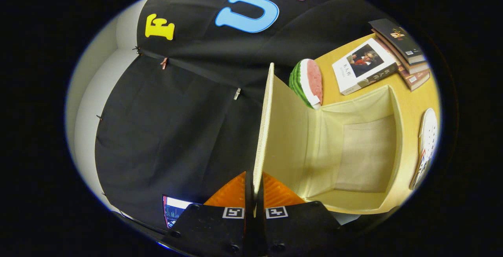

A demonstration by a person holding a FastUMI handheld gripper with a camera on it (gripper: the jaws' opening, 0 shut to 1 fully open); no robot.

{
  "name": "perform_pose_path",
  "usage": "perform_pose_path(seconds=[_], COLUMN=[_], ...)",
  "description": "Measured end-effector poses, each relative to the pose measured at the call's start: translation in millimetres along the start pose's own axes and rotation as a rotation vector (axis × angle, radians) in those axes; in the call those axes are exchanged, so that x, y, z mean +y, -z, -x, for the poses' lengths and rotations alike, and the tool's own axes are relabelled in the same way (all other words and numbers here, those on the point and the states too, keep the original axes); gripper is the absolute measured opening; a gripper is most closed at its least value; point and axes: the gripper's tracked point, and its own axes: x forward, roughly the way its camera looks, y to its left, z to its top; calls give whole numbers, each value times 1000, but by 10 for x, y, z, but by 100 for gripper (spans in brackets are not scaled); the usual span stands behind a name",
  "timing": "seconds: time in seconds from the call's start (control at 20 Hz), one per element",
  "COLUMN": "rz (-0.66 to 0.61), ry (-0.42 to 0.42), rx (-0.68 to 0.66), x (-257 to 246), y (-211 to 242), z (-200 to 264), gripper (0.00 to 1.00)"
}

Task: Open the storage box then place both shoes into the box .Put the left shoe in first, then the right shoe, with the right side of both shoes facing outward in a uniform manner.

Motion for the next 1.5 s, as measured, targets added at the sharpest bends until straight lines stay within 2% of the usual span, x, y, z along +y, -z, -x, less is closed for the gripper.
perform_pose_path(seconds=[0.5, 0.95, 1.05, 1.15, 1.2, 1.35, 1.5], rz=[62, 94, 180, 281, 318, 370, 383], ry=[21, 80, 122, 155, 158, 201, 279], rx=[98, 114, 85, 50, 30, -51, -128], x=[289, 230, 158, 55, 116, 39, -224], y=[320, 382, 288, 169, 86, -208, -485], z=[-1027, -1221, -1133, -1113, -923, -550, -100], gripper=[5, 6, 14, 70, 98, 98, 98])
